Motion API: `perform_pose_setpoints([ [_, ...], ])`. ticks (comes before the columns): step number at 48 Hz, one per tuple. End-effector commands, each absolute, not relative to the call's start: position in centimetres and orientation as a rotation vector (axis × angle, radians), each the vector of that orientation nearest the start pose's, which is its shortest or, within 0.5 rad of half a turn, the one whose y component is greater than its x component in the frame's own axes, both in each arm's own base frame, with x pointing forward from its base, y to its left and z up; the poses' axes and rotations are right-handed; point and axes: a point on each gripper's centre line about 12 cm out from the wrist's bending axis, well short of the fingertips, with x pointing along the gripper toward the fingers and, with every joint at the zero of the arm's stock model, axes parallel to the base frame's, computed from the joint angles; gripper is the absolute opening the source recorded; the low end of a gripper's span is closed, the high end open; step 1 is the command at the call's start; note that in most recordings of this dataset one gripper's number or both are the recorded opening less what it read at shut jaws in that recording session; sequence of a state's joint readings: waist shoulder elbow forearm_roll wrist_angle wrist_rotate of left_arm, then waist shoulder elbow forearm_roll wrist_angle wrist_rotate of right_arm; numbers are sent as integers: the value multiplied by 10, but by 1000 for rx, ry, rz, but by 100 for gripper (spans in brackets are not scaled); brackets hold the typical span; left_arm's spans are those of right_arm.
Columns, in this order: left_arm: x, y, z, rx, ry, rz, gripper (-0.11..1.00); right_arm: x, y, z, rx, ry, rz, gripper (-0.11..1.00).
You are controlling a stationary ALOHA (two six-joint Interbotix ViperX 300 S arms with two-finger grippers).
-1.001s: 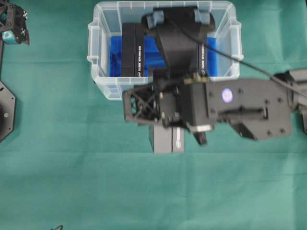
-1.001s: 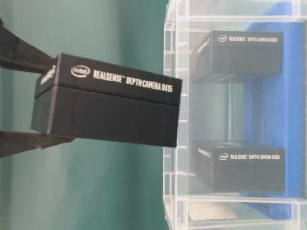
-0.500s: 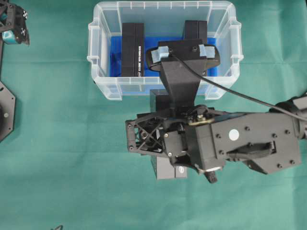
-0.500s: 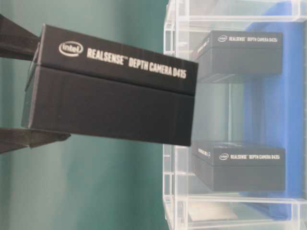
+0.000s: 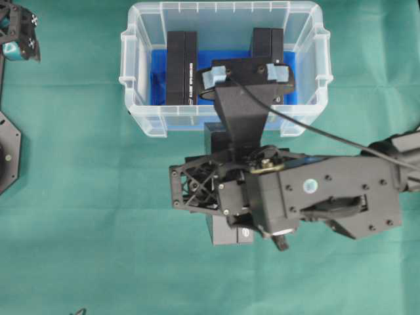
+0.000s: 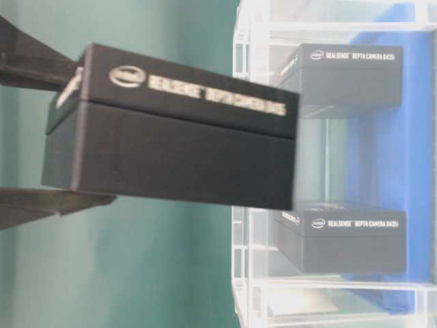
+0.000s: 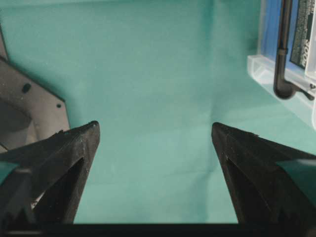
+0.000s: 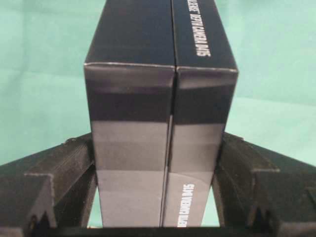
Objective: Take out the box from the case.
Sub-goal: 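Carry the black boxes over the case wall toward the table front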
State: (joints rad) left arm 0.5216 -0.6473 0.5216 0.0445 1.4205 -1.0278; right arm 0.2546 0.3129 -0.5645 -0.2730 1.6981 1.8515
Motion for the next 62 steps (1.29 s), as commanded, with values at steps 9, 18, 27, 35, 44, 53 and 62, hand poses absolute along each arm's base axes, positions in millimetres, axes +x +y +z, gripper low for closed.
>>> perform_pose_setpoints([
  [9,167,103,332,-1151,909,1108,98,448,91,354,1219,895,-1172,67],
  [18,166,102,333,-1151,910,1105,97,451,93,333,1214,916,-1171,67],
  [27,164,102,333,-1150,911,1108,97,453,96,313,1229,935,-1168,67],
  [35,165,102,332,-1151,913,1107,97,455,97,303,1243,934,-1163,67],
  [44,165,102,332,-1151,913,1110,97,452,98,289,1237,964,-1178,67],
  [53,165,102,333,-1150,911,1107,97,451,101,270,1259,980,-1182,67],
  [62,165,102,332,-1150,912,1108,98,451,102,246,1274,984,-1171,67],
])
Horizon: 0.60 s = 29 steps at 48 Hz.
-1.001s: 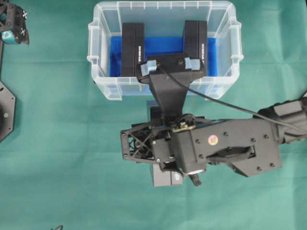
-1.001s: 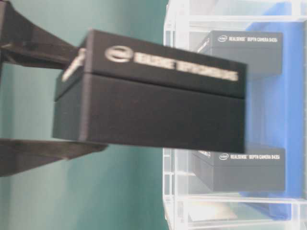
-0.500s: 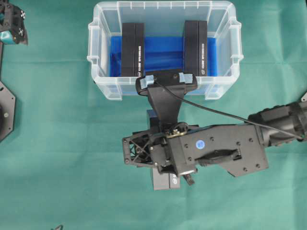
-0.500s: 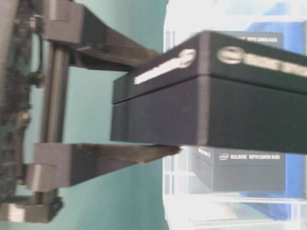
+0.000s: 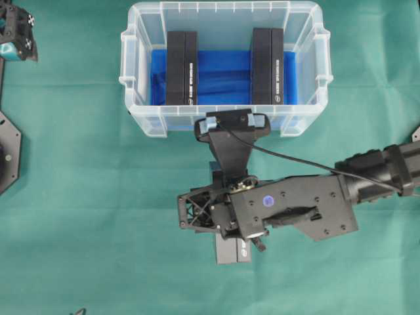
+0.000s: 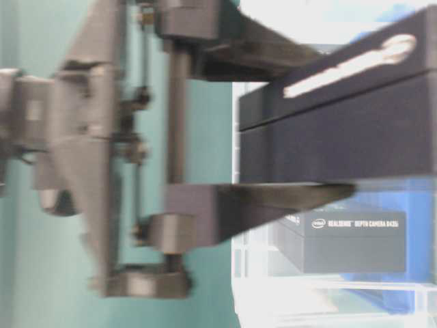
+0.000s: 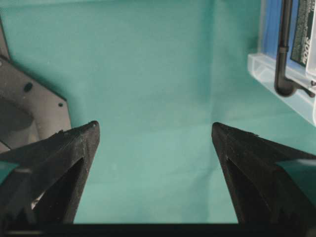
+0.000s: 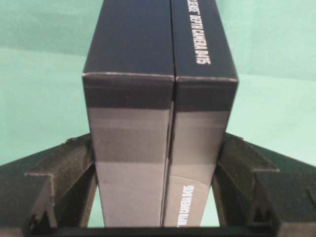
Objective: Take out the box from the case.
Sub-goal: 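Carry the black boxes over the case wall toward the table front, then lower the black boxes onto the green cloth in front of the case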
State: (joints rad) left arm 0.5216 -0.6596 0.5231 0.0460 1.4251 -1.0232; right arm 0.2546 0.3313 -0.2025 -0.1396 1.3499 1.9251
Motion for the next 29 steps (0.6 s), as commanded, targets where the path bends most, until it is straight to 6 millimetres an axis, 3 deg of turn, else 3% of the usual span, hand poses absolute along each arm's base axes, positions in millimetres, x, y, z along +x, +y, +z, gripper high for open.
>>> perform_pose_setpoints([
  [1,165,102,332,-1151,912,1109,97,450,102,242,1272,988,-1173,67],
  [13,165,102,332,-1151,916,1108,97,445,98,216,1276,1008,-1186,67],
  [29,165,102,332,-1151,915,1110,97,450,96,206,1290,979,-1137,67],
])
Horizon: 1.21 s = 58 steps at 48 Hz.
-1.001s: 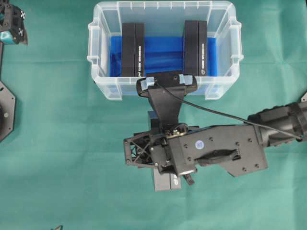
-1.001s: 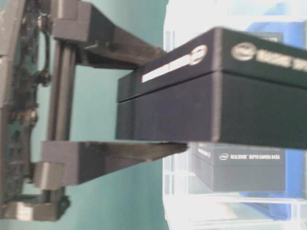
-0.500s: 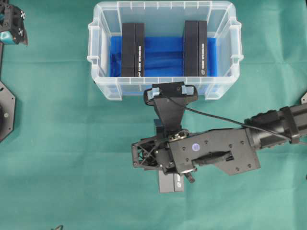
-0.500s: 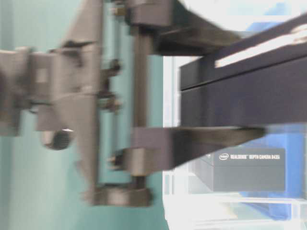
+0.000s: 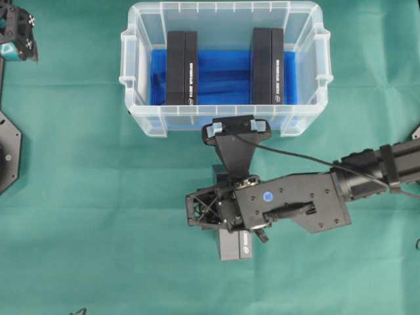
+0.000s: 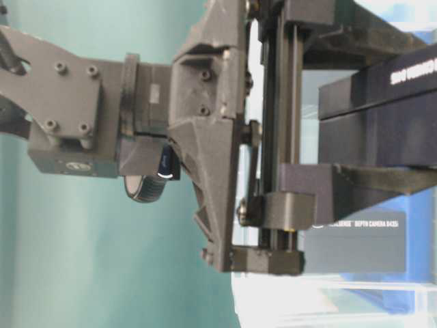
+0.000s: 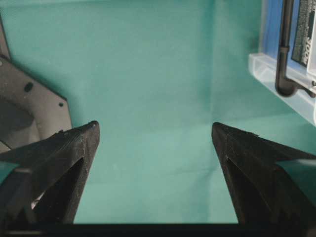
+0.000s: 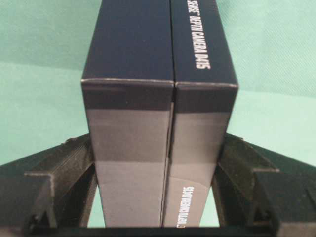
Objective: Take out the box from the case.
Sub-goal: 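Lower the black boxes onto the green cloth in front of the case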
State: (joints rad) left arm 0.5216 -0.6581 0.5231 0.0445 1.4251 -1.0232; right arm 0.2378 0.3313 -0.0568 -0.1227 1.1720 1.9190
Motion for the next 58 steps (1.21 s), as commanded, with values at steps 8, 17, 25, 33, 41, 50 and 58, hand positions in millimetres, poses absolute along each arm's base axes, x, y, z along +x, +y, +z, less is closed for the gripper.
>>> perform_pose_setpoints([
  [8,165,102,332,-1151,916,1111,98,450,97,204,1293,971,-1118,67],
  [17,165,102,332,-1151,916,1111,97,450,99,204,1292,975,-1117,67],
  [25,165,102,332,-1150,914,1109,97,449,99,203,1289,977,-1123,67],
  [33,165,102,331,-1150,915,1109,97,446,97,203,1268,988,-1155,74],
  [41,166,102,332,-1151,910,1108,97,445,96,207,1249,988,-1174,95],
  [50,165,102,332,-1155,906,1110,97,447,94,211,1242,972,-1168,93],
  [58,165,102,332,-1155,905,1110,98,448,95,214,1246,966,-1160,93],
])
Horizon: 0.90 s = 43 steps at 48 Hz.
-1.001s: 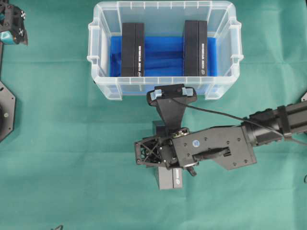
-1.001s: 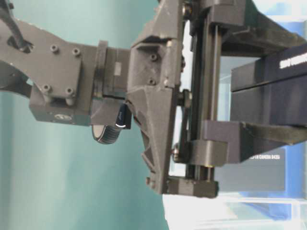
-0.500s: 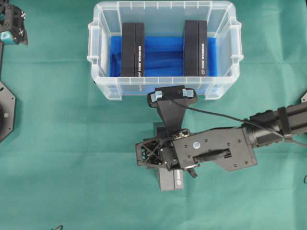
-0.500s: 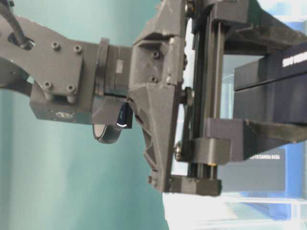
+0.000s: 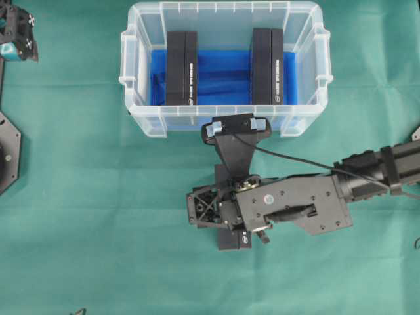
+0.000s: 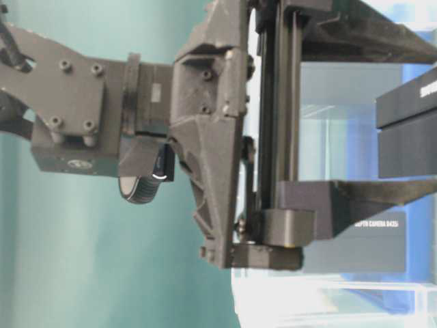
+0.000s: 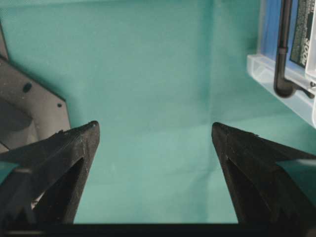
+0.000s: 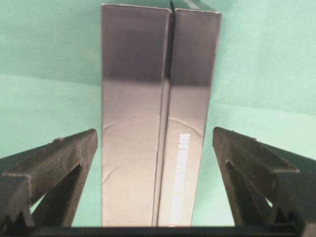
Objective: Take out the box from the case.
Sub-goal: 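Lower the black boxes onto the green cloth in front of the case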
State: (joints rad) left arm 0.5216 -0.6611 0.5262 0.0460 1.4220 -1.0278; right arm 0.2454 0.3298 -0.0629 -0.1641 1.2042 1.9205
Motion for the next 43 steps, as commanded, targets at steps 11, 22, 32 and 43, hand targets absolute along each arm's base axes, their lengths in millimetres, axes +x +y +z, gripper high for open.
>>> perform_pose_setpoints([
  [11,165,102,332,-1156,907,1112,98,447,88,235,1278,938,-1144,93],
  [22,165,102,332,-1154,909,1110,97,443,81,268,1293,918,-1138,92],
  [32,165,102,332,-1156,903,1110,97,438,74,297,1298,904,-1137,92],
  [43,165,102,333,-1155,900,1107,97,435,68,327,1294,879,-1126,92],
])
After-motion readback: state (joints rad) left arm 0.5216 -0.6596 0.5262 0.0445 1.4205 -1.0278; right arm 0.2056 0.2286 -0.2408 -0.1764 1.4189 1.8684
